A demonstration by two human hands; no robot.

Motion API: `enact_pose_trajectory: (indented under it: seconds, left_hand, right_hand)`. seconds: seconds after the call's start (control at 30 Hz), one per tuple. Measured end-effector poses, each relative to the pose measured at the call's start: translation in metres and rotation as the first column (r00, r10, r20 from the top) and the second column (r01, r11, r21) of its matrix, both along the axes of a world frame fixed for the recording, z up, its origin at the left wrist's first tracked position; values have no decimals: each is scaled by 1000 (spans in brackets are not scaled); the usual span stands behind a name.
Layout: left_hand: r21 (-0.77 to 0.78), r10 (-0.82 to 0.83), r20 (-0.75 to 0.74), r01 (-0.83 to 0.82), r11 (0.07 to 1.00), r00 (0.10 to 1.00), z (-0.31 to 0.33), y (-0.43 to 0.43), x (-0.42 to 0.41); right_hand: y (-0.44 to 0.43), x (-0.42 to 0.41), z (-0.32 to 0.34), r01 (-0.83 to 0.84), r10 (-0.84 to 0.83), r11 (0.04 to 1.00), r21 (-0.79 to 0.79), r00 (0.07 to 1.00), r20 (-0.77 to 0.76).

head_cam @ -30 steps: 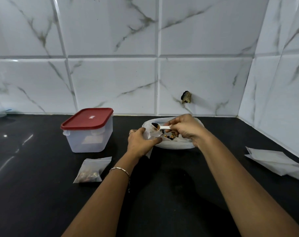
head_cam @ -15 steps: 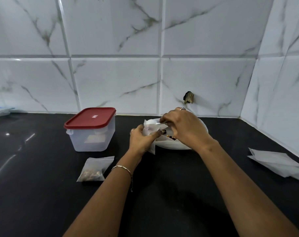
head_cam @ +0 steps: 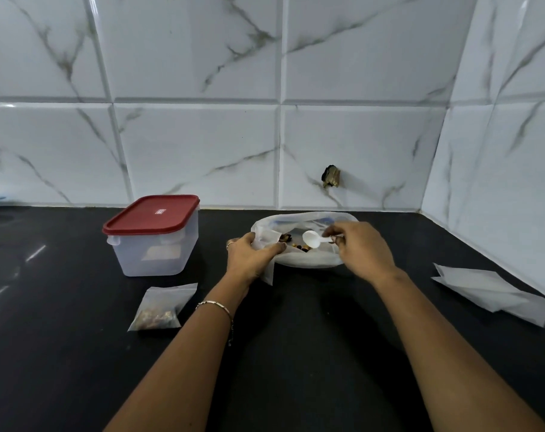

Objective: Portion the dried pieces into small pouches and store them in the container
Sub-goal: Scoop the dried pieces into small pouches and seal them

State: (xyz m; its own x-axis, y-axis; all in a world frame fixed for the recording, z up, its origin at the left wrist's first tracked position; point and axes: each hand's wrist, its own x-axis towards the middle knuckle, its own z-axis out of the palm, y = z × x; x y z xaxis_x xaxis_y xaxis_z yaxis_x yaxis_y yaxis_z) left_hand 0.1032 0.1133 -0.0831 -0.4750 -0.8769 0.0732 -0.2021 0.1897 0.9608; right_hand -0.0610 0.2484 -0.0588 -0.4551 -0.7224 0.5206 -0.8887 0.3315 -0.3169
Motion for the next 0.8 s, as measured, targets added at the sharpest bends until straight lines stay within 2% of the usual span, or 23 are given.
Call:
enact_pose_trajectory:
  seconds: [0.17, 0.27, 0.33, 0.47, 0.6, 0.7, 0.8]
  left_hand:
    - [-3, -26, 30, 26, 1000, 999, 5, 4, 3]
    - [-28, -9, 63, 11, 1000, 998, 1, -1, 0]
    - [-22, -5, 77, 7, 1000, 997, 0, -4, -1]
    - [1, 6, 67, -6, 1000, 998, 0, -6, -1]
    - [60, -4, 7, 4, 998, 1000, 0, -4, 1]
    - [154, -39, -71, 50, 987, 997, 0, -2, 2]
    - [202, -60, -129, 85, 976, 990, 2, 1, 4]
  right_hand:
    - [-22, 7, -6, 136, -96, 988, 76, 915, -393]
    - [-32, 5, -13, 136, -65, 981, 137, 901, -428]
    - [-36, 1, -15, 116, -59, 981, 157, 941, -332]
    - [-36, -3, -8, 24, -33, 991, 132, 997, 69]
    - [-34, -3, 0, -13, -41, 989, 148, 932, 359]
    - [-33, -3, -1, -48, -27, 992, 117, 823, 567]
    - [-33, -1, -1, -52, -24, 994, 97, 754, 657]
